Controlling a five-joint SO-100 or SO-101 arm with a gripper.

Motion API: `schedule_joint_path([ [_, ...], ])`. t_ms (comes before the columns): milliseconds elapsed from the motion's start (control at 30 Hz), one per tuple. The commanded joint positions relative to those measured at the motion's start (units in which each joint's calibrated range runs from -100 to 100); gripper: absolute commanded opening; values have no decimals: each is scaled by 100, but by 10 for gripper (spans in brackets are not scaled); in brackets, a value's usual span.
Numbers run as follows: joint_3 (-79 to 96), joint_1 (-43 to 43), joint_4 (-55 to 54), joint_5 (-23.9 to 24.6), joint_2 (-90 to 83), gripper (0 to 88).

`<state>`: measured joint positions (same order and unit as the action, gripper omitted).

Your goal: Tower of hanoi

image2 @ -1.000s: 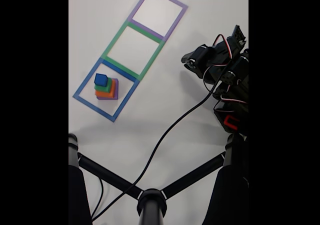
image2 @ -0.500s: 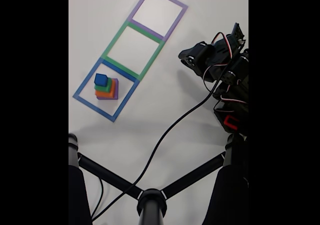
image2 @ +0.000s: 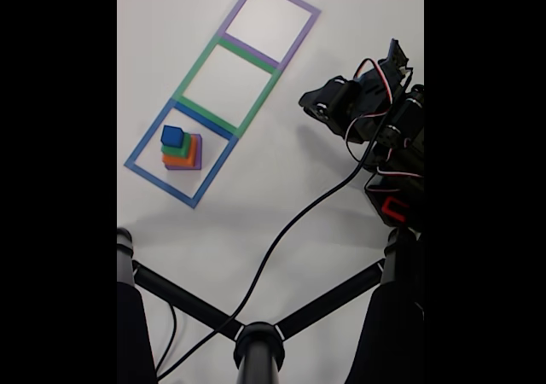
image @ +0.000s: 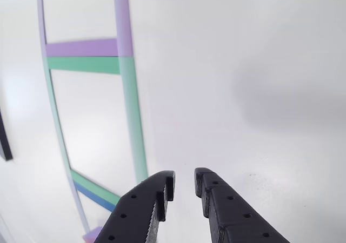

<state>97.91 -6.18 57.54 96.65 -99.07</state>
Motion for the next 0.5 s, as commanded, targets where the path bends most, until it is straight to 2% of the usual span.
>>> schedule_joint_path([
  [0, 27, 27, -68, 41, -93, 0],
  [467, 27, 65, -36, 133, -93, 2],
])
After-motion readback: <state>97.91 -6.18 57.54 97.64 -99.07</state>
